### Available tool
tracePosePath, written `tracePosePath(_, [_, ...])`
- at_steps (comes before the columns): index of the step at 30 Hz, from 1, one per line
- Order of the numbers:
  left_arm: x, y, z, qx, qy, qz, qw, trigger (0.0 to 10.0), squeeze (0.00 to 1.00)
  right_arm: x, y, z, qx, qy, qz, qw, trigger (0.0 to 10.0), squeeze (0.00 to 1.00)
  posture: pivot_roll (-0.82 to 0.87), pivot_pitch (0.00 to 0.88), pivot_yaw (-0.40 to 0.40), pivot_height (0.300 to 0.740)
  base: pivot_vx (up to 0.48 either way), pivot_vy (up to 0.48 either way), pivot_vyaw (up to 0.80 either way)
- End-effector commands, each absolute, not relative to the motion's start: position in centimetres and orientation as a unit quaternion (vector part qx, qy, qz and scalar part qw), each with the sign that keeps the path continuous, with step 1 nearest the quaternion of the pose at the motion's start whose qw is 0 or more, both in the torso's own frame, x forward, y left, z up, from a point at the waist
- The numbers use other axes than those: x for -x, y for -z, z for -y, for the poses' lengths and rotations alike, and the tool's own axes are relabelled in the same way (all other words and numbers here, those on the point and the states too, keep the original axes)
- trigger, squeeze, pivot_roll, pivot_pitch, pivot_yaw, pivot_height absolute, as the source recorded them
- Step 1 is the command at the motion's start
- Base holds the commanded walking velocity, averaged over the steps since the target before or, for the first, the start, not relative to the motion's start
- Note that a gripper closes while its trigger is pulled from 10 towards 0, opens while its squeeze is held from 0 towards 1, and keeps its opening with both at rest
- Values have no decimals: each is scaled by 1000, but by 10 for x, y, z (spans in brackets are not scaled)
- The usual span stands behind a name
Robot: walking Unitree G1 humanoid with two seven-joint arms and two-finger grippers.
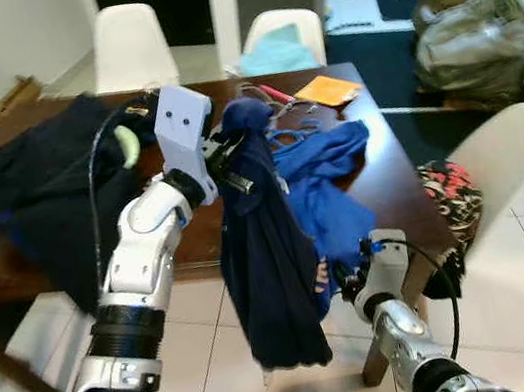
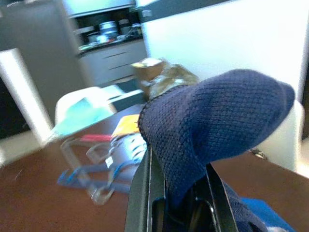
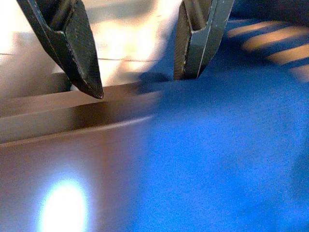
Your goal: Hang hanger
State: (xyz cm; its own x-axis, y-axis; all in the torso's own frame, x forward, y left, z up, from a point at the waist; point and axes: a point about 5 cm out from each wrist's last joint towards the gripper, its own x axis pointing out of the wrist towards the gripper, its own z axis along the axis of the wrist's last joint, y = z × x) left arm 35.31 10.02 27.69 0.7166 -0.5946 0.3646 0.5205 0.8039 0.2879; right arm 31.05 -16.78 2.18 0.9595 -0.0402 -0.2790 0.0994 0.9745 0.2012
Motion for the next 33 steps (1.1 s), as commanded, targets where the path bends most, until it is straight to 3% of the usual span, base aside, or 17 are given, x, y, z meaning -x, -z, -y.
tracePosePath(1, [-345,-308,-104,-116,296,280,906,10000,0,-318,-39,181,-109,68,-76,989,10000,0,30,24,-6,740,345,0,-800])
tracePosePath(2, [-345,-308,-104,-116,296,280,906,10000,0,-318,-39,181,-109,68,-76,989,10000,0,30,24,-6,740,345,0,-800])
tracePosePath(4, [-343,-325,-124,-125,256,299,911,10000,0,-332,-73,182,-159,47,28,986,10000,0,46,25,-14,740,334,0,-400])
tracePosePath(10, [-341,-330,-136,-128,240,300,914,10000,0,-340,-89,179,-172,14,62,983,10000,0,45,24,-13,740,326,0,0])
tracePosePath(14, [-340,-322,-135,-133,244,282,918,10000,0,-337,-72,182,-138,9,-6,990,10000,0,35,22,-12,740,257,0,0])
tracePosePath(19, [-350,-288,-137,-136,190,192,953,10000,0,-295,2,191,-53,23,-250,966,10000,0,39,20,-18,740,0,0,0])
tracePosePath(26, [-362,-253,-168,-115,60,97,987,10000,0,-266,29,196,8,26,-329,944,10000,0,42,20,-23,740,0,0,0])
tracePosePath(32, [-361,-249,-170,-125,56,97,986,10000,0,-261,33,203,23,49,-344,937,10000,0,35,23,-22,740,0,0,0])
tracePosePath(33, [-359,-247,-169,-125,57,95,986,10000,0,-259,33,208,57,47,-356,932,10000,0,38,23,-23,740,0,0,0])
